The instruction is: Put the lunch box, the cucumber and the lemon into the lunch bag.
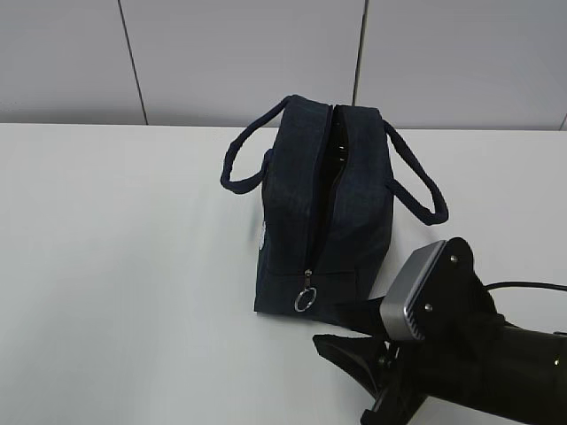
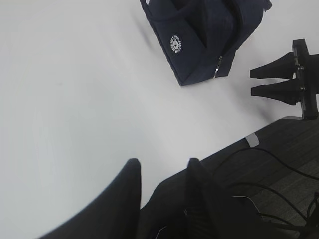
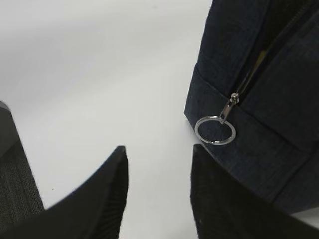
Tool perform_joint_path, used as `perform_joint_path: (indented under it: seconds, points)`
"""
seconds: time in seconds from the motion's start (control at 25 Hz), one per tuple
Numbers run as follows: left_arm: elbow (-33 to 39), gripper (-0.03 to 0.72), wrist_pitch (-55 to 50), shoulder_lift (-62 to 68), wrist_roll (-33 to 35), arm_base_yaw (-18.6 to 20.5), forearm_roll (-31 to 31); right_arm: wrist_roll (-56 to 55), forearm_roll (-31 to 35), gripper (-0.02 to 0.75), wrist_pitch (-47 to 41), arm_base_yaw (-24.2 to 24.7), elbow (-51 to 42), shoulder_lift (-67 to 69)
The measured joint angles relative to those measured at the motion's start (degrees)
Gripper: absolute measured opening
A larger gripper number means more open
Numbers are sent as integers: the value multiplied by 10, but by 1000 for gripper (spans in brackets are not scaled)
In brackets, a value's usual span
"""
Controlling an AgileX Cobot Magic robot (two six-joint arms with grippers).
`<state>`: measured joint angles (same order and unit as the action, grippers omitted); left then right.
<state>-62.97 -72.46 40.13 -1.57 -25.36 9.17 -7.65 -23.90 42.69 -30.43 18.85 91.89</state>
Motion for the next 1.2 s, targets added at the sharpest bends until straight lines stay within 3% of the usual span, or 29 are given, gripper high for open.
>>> perform_joint_path:
  seconds: [1.2]
  points:
    - [0,203,0,0,0,0,-9,-201,47,335,-48,0,91,108]
